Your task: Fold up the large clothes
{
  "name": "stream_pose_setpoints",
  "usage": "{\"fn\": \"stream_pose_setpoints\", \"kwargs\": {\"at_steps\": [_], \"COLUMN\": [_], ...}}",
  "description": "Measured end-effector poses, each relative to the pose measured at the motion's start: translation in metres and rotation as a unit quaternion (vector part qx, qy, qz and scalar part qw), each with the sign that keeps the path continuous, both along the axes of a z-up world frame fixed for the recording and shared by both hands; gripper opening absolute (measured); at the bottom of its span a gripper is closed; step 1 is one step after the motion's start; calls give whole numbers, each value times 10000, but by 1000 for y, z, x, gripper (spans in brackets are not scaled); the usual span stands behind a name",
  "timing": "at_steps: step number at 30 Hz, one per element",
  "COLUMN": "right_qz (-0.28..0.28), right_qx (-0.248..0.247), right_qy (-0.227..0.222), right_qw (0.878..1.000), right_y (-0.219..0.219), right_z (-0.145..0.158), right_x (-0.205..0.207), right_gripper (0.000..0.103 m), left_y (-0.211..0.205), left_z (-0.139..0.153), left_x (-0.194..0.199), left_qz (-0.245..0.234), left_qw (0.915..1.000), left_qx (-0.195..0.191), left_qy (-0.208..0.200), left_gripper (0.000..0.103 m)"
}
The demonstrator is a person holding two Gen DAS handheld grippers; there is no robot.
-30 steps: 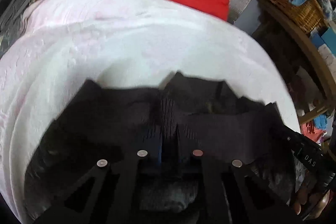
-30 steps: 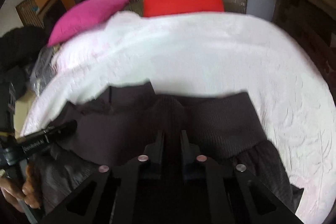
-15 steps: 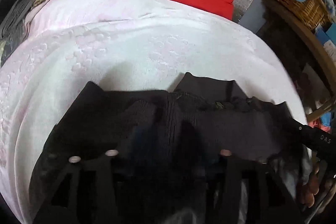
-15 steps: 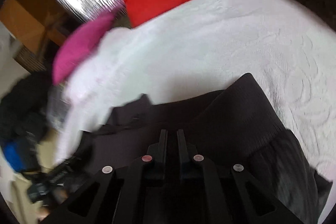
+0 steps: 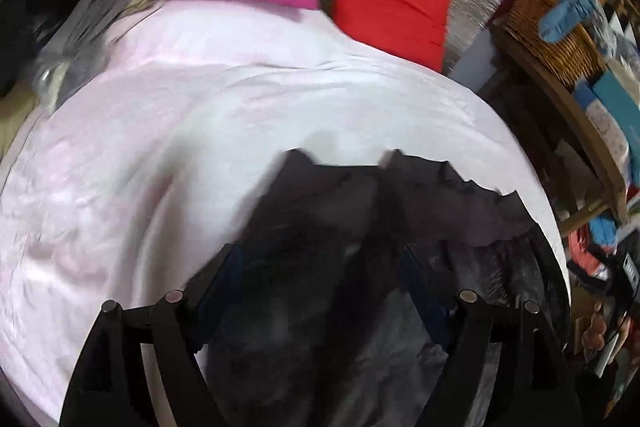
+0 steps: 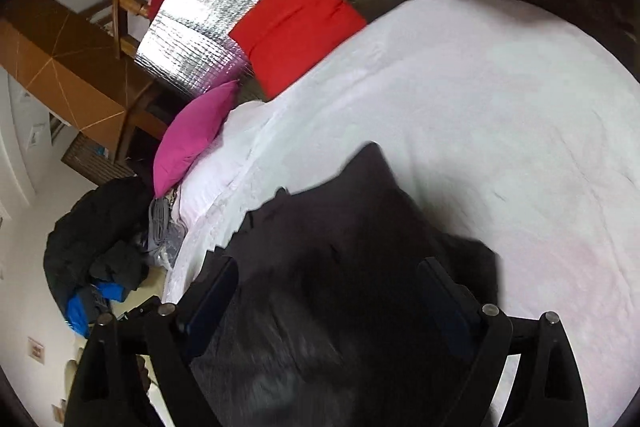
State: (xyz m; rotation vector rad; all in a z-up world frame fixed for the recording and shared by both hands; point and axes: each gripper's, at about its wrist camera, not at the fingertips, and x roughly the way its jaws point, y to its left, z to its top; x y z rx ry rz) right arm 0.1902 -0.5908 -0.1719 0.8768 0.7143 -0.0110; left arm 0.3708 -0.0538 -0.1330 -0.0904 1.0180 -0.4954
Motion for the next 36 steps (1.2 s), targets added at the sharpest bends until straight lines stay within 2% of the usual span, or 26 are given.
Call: {"fn": "stream_pose_setpoints", "kwargs": {"at_steps": [4,8,10,13,17,19,23,24,25,26,27,29,31,32,33,36], "right_qz": [-204,-162,-46,313,777,954,1216,1300,1515,1683,1849,1940,1787,1710,1677,1532], "right_qx": [87,594,849,1346,1535,1459,1408,1517,1869,1954,1630,1155,1367,1421,1366,1053], "right_qy": [150,414,540,616,871,856,769,656,448,290,262,525,837,826,796,866], "right_qw": [9996,9972,9949,9885,9812,9810,9795,9776,9696,9657,9688,9728,9708,9715,9731,9787], "right_y": [-22,-46,-51,-50,-33,-22,-2,2,10,19,30,43,45,45,46,53], "right_z": [-13,-40,-55,-74,-92,-94,-89,-86,-83,-77,-68,-70,-88,-90,-86,-78], "right_x": [-34,-49,-48,-38,-16,-6,11,12,16,20,24,31,38,38,37,36], "right_gripper": [93,93,93,93,93,93,99,99,99,99,99,99,99,97,95,85], "left_y": [48,77,82,82,69,63,44,39,35,30,26,21,15,14,13,12], "left_z": [-15,-43,-58,-73,-93,-100,-101,-100,-99,-101,-105,-109,-108,-107,-104,-95], "left_x": [7,15,17,18,18,19,14,13,12,11,11,12,12,9,9,8], "left_qz": [199,213,48,-97,-559,-687,-1114,-1190,-1269,-1362,-1392,-1366,-1341,-1330,-1281,-1076], "left_qw": [9986,9938,9901,9858,9754,9709,9607,9610,9607,9584,9549,9524,9539,9535,9541,9609], "left_qx": [-290,-520,-570,-719,-899,-981,-1374,-1384,-1385,-1417,-1497,-1579,-1610,-1665,-1710,-1623], "left_qy": [388,963,1282,1512,1935,2072,2141,2076,2045,2072,2155,2221,2148,2132,2097,1966], "left_gripper": [83,83,83,83,83,83,89,93,93,93,93,93,93,93,92,70]}}
